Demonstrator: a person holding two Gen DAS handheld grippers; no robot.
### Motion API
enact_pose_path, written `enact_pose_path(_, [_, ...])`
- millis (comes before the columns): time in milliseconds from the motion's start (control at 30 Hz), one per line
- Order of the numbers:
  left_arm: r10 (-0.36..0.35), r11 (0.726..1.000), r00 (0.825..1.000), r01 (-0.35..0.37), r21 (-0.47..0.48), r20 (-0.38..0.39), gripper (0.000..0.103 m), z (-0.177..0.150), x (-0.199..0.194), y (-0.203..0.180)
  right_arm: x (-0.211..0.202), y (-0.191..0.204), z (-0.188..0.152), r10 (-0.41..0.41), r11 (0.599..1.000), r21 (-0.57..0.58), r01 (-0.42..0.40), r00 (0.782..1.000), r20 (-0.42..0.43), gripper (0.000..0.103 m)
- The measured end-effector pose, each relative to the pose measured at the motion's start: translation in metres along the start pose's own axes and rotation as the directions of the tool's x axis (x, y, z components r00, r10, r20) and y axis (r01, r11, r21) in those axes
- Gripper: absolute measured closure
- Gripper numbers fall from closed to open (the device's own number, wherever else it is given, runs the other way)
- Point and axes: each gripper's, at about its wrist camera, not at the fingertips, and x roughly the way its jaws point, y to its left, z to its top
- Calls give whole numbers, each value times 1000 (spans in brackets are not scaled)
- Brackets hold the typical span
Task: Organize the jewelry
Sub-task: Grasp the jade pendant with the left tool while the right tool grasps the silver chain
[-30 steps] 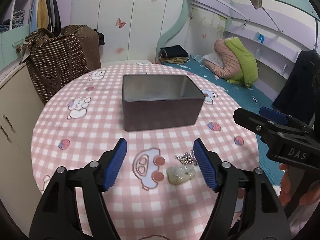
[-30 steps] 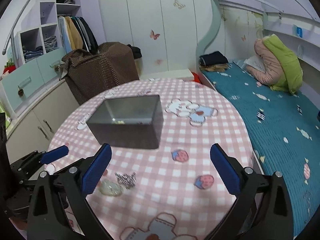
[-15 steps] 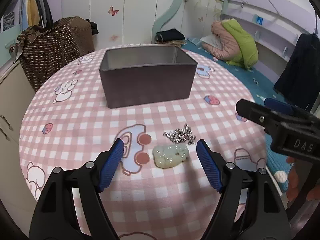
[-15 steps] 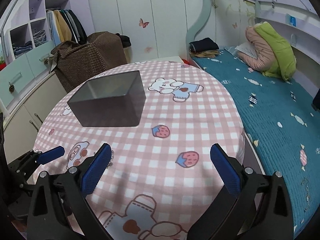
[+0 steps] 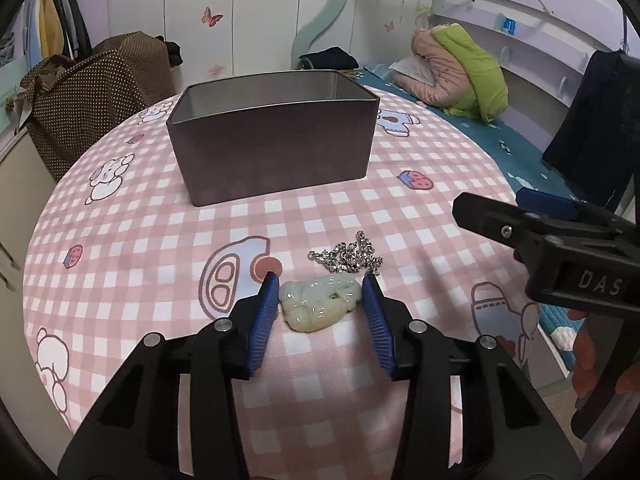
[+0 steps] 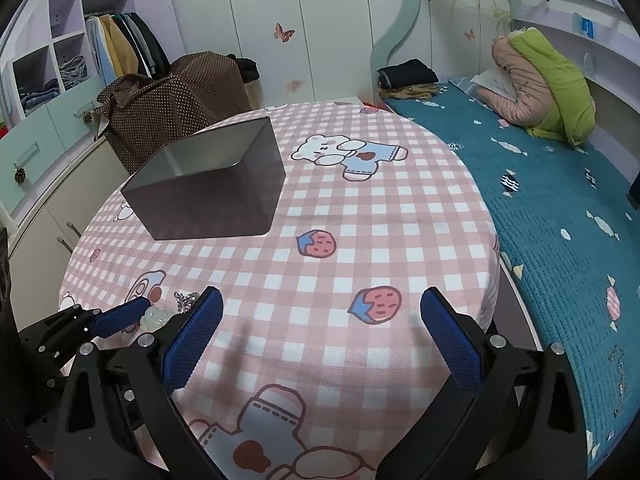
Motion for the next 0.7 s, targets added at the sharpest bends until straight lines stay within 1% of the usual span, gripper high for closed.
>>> enact_pose_path(233, [4,1000,1000,-4,-17,2,60,2,-2,5,3,4,1,9,1000,-12,-9,1000,-4,8])
enact_pose_path(433, [8,999,1000,-7,-37,20,60,3,-8,14,6,14,0,21,999,-37,-21,1000,-16,8])
enact_pose_path(700, [25,997,999,-22,-80,31,60,4,-11,35,11,35,0,70,994,-85,-72,997,-30,8])
